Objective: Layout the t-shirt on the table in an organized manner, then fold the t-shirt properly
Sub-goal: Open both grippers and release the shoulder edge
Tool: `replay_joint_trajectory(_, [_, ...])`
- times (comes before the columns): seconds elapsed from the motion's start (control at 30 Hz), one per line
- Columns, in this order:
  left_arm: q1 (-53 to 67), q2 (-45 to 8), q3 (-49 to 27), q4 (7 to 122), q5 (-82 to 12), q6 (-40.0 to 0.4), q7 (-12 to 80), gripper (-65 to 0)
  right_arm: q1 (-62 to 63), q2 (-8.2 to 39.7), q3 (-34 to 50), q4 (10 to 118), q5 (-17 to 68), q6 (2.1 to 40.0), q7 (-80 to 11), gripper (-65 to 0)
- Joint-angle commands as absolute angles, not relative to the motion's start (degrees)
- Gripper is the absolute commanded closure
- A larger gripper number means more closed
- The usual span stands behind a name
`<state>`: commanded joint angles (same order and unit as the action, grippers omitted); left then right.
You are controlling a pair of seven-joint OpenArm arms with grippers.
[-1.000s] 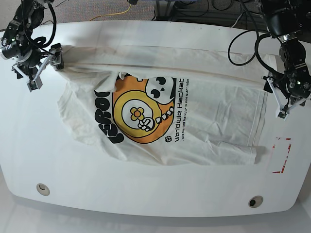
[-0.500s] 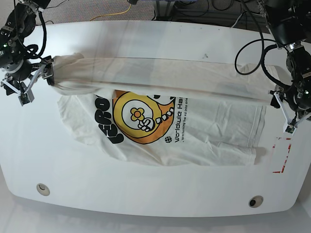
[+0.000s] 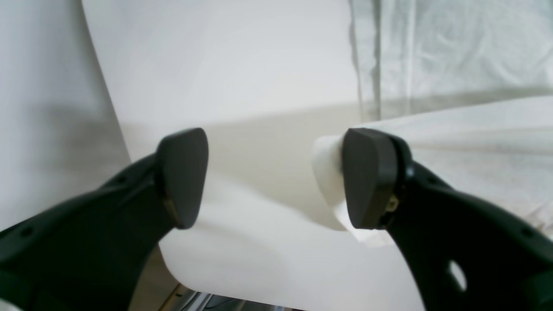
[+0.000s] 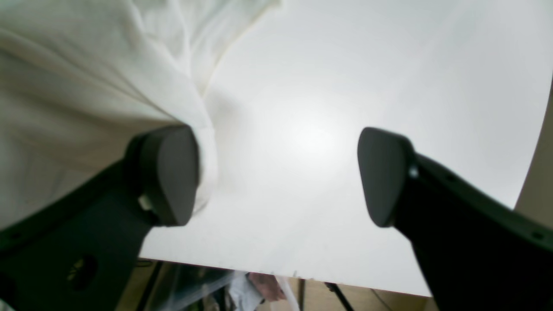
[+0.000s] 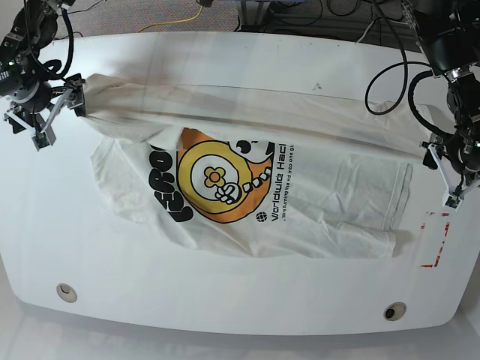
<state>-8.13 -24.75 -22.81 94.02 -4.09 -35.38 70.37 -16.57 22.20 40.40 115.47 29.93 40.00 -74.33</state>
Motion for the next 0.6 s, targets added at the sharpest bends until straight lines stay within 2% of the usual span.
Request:
replay_joint_trajectory(0.43, [-3.21, -26.24, -22.73, 94.02, -4.18, -35.47, 70.37, -46.3, -19.21, 20.79, 40.31, 115.47, 30.02, 40.00, -74.33, -54.5])
replay_joint_trajectory(0.6, [-1.98, -25.80, -22.64, 94.02, -4.70, -37.23, 72.66, -51.8, -19.30, 21.23, 40.04, 115.56, 30.99, 40.00, -75.56, -54.7])
